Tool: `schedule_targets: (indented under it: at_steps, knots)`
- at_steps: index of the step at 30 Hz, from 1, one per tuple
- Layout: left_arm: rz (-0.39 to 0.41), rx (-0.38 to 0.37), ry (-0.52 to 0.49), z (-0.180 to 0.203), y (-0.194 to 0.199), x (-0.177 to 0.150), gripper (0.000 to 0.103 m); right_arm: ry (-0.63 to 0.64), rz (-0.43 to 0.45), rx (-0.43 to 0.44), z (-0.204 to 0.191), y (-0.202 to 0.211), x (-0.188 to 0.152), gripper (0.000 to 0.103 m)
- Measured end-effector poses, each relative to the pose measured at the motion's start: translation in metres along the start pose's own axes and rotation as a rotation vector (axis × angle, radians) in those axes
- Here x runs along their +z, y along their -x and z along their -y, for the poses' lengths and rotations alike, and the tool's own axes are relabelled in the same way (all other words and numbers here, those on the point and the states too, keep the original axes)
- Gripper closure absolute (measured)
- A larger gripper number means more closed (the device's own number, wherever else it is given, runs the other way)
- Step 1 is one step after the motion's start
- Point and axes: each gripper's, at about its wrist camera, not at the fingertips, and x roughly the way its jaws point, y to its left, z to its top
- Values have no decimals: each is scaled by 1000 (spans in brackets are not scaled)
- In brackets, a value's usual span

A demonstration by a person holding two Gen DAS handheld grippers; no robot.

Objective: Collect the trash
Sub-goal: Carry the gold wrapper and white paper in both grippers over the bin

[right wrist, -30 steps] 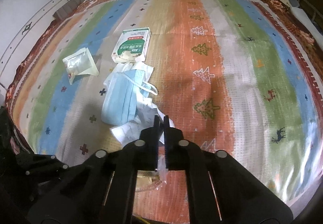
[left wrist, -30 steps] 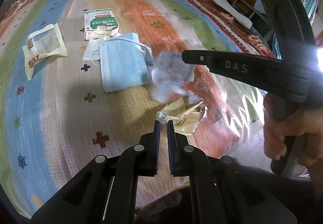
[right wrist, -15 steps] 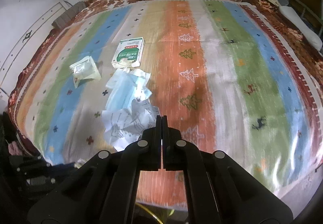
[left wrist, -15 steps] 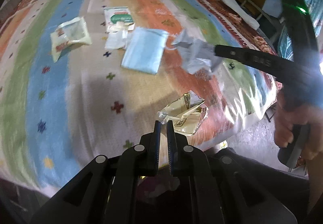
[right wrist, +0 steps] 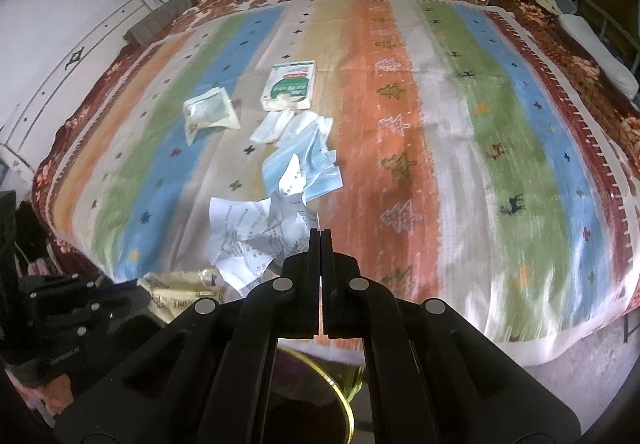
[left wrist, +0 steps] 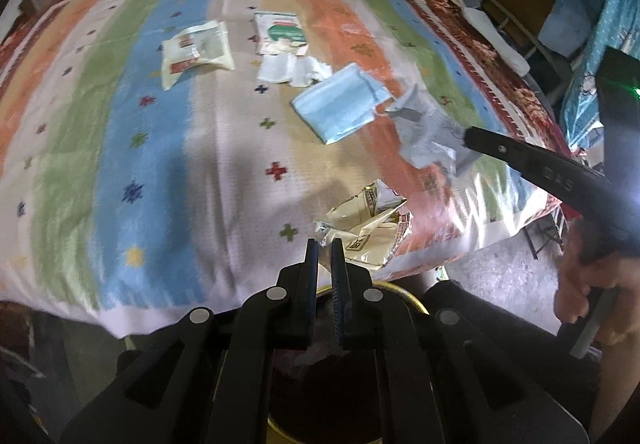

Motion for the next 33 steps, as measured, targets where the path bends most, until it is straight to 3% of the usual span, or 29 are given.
schedule_targets:
  at_steps: [22,33]
  knots:
    - [56,-20,57,-9,27,-9,97,56,-92,14,-21,30,-72,103]
    - [39,-36,83,-1,40,-43,97,99,-92,-10,-38,45,-112,103]
